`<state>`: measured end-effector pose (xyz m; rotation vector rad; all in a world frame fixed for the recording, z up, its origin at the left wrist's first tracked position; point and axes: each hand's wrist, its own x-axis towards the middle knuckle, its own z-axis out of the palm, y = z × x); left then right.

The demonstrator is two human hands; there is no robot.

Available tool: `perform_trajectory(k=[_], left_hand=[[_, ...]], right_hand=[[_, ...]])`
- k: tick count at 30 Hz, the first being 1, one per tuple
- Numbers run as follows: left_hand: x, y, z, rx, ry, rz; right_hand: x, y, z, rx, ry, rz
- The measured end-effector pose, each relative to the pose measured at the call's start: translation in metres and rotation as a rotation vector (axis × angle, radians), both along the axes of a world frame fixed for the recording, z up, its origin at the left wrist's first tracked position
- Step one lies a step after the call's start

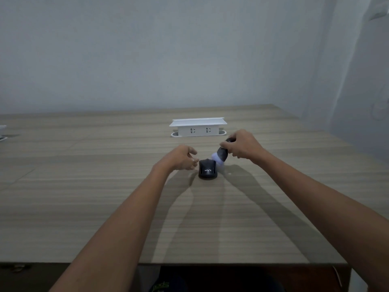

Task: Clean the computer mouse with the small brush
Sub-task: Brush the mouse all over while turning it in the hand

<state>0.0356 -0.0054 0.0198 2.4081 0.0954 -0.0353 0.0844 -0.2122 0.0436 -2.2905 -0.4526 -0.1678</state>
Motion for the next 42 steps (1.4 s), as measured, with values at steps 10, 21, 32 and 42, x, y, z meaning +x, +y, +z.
perform_trajectory(k=[10, 21, 32, 42], left_hand=[[0.022, 0.006, 0.019, 0.326, 0.176, -0.374], [0.027, 0.004, 0.014, 0.377, 0.087, -0.402], [0.03, 0.001, 0.007, 0.496, -0.031, -0.35], [0.026, -0.006, 0.009, 0.46, -0.005, -0.35]], right_hand=[[-0.002, -0.006, -0.011, -0.035, -0.01, -0.027], [-0.003, -0.019, -0.018, 0.003, -0.139, -0.062], [-0.018, -0.018, -0.006, -0.107, -0.292, 0.093], [-0.018, -0.021, -0.005, -0.12, -0.329, 0.143]])
